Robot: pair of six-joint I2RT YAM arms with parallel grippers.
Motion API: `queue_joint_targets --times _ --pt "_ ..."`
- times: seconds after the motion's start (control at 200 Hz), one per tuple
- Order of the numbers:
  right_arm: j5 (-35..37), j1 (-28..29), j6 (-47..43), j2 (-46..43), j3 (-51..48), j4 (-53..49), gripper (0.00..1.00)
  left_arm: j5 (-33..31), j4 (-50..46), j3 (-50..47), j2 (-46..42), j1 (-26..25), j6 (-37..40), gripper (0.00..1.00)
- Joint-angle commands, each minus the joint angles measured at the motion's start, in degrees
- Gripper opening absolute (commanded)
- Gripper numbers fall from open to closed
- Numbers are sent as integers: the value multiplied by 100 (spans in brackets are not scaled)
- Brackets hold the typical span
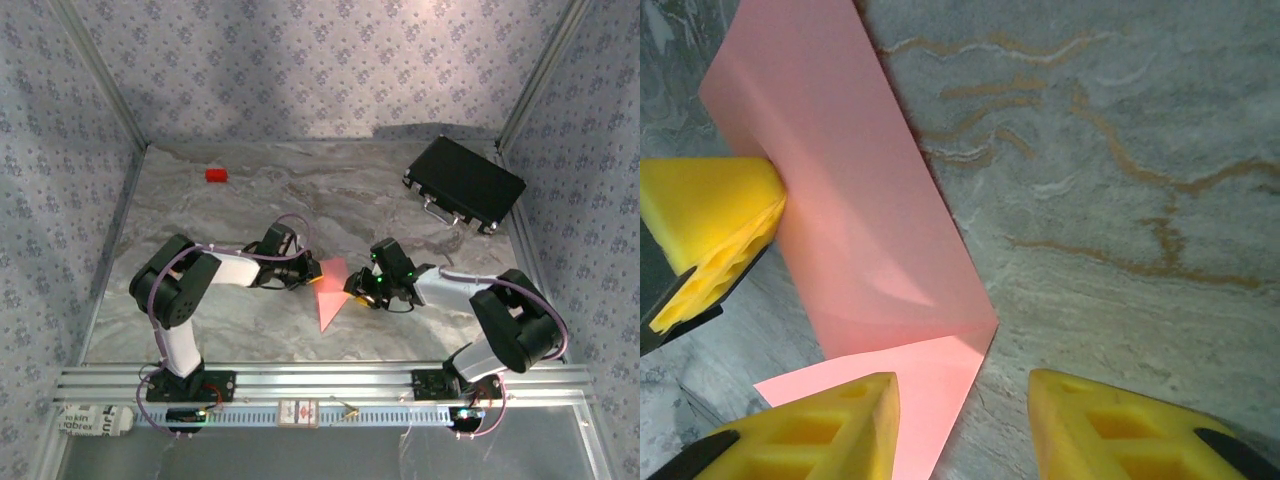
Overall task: Fold a paper plane with a square sheet of paper (pick it up from the middle)
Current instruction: Fold the wing for the fifth time at the center of the table.
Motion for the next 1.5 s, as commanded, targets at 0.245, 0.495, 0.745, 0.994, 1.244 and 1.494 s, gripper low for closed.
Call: queue_joint_targets --times 0.245,0.495,0.745,0.994,1.244,1.494 --pt "-117 126 283 82 167 76 34 -135 -369 -154 232 14 -14 4" --pt "-123 140 433 49 21 332 36 -120 -351 -135 223 18 -31 4" --pt "-156 139 474 20 108 380 36 -115 -330 -134 221 20 -45 4" --pt "202 355 511 -391 -20 -137 39 -127 -356 -143 171 36 -47 4" --pt "219 583 741 -371 -151 32 41 -125 -364 -140 126 47 -44 4" --pt "164 663 817 -132 -99 246 42 -111 -387 -108 122 57 -45 4"
